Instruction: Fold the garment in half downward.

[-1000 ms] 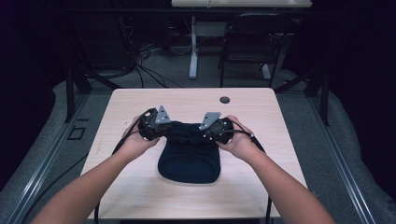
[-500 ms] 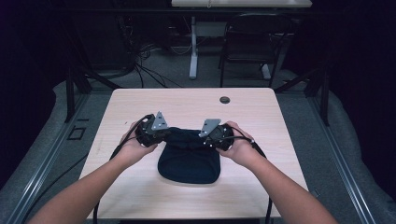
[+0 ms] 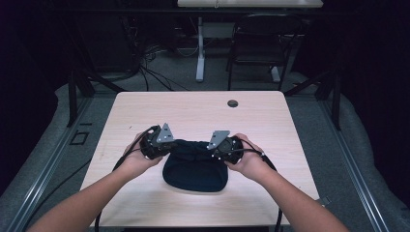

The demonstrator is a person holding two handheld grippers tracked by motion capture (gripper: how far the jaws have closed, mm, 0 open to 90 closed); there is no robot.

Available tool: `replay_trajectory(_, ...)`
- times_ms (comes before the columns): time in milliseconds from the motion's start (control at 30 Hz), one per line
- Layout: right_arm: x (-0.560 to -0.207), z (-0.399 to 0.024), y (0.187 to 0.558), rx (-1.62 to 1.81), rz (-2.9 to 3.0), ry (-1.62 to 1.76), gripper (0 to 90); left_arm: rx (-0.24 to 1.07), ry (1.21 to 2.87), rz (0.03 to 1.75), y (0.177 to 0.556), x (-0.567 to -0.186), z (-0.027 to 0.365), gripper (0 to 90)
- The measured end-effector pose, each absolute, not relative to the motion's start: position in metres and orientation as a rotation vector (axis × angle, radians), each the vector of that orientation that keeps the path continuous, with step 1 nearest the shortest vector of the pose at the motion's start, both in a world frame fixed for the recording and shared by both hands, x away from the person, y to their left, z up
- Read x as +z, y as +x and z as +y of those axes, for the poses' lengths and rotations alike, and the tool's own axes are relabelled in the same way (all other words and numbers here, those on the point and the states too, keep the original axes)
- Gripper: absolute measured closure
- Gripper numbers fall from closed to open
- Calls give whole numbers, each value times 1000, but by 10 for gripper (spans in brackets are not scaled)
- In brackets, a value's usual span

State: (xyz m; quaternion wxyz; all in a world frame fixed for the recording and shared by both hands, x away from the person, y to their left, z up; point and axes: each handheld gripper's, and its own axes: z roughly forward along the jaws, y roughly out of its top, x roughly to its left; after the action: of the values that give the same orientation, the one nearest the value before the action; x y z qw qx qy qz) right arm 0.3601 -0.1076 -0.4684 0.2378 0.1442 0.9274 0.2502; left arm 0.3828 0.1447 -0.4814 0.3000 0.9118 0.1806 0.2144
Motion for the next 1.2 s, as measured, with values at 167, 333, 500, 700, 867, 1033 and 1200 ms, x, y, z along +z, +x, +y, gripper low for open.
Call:
replay_trajectory(167, -475, -108, 352, 674, 2557, 392, 837, 556, 2438, 462, 378, -486, 144, 833)
replay_trajectory(333, -481, -108, 347, 663, 2572, 382, 837, 543, 2449, 449, 374, -491, 145, 833)
replay_trajectory(500, -486, -107, 341, 690, 2580, 399, 838, 523, 2455, 447, 370, -496, 147, 832)
replay_trajectory(700, -493, -105, 334, 691, 2595, 392, 840, 499, 2474, 433, 364, -506, 149, 831)
replay_trajectory(867, -502, -103, 329, 677, 2623, 384, 843, 477, 2477, 434, 360, -515, 151, 831)
replay_trajectory(1033, -512, -102, 322, 689, 2640, 394, 849, 460, 2488, 422, 355, -521, 151, 831)
replay_trajectory(1200, -521, -100, 315, 689, 2667, 396, 857, 442, 2501, 420, 352, -529, 153, 829)
